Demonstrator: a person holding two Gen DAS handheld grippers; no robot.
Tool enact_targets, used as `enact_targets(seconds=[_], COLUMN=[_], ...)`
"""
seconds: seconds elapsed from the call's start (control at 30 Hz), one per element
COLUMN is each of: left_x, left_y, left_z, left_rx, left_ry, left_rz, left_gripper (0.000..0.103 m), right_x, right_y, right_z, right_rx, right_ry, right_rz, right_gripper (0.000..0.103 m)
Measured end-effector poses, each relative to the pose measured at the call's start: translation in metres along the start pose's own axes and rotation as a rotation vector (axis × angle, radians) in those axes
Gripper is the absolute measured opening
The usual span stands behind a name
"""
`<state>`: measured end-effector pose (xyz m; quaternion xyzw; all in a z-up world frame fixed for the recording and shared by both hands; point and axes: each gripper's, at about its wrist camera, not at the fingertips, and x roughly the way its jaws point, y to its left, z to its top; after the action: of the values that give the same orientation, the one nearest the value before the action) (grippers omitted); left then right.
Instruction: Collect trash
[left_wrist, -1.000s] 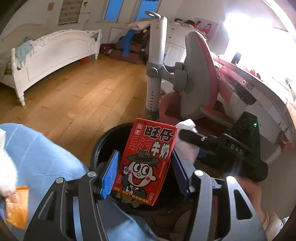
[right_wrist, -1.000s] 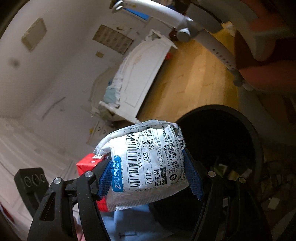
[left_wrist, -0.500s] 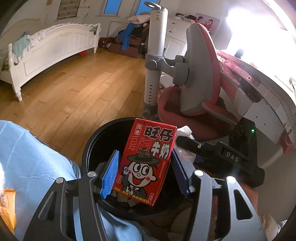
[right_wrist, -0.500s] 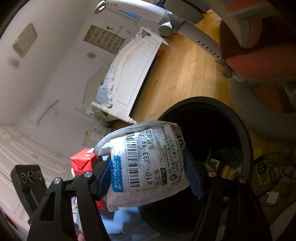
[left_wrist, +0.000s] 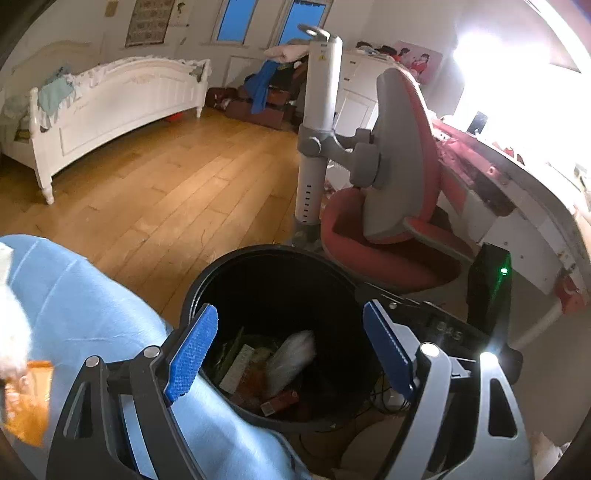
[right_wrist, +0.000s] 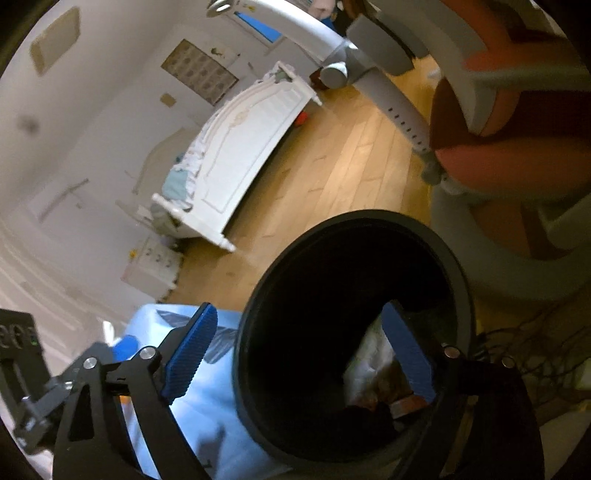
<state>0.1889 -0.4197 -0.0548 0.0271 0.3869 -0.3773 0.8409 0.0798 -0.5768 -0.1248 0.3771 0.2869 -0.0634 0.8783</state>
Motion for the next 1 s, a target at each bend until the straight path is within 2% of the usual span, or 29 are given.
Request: enact_targets(seconds=[0.17,0.3,0.47,0.53,0.57,0.63,0.7,0.77,0.83,0.87,1.0], left_x=[-0.039,-0.079,-0.129,-0.150,-0.159,-0.179,-0.196,-0.208,-0.212,-0.210,-0.203], left_y=[0.015,0.048,0.106,0.136,0.149,0.180,0.210,0.239,0.257,0.267,0.289], left_z=[-0.010,-0.022,-0.039,-0.049,-0.055,-0.069,-0.084,-0.097,-0.103,-0.105,-0.110], left_rx=[-0.017,-0.077,-0.194,-0.271,-0.309,-0.397,-0.488,-0.581,-0.625,-0.646,-0.711], left_ry=[-0.062,-0.115,-0.164,-0.172,-0.175,-0.182,-0.200,-0.214,-0.217,-0.208,-0.174], left_rz=[0.036,0.097,0.211,0.243,0.255,0.296,0.330,0.332,0.335,0.332,0.281], left_gripper=[0.086,0.086,0.086,0.084,0.078,0.075,0.073,0.069,0.062,0.058,0.050], right_x=[0.004,0.013,0.028,0.032,0.034,0.039,0.048,0.060,0.079,0.089,0.128], right_y=[0.024,0.062,0.137,0.170,0.189,0.232,0.268,0.299,0.333,0.345,0.387], right_z=[-0.005,-0.011,-0.024,-0.030,-0.034,-0.045,-0.056,-0.068,-0.084,-0.091,-0.120], right_rx=[-0.038,-0.117,-0.257,-0.314,-0.350,-0.440,-0.499,-0.543,-0.592,-0.610,-0.683], right_ry=[0.043,0.077,0.145,0.177,0.195,0.233,0.277,0.325,0.397,0.425,0.506], right_rz=[0.062,0.100,0.190,0.239,0.261,0.312,0.358,0.378,0.404,0.408,0.364], right_gripper=[0.090,0.090,0.090,0.090,0.090,0.089,0.084,0.077,0.067,0.066,0.058])
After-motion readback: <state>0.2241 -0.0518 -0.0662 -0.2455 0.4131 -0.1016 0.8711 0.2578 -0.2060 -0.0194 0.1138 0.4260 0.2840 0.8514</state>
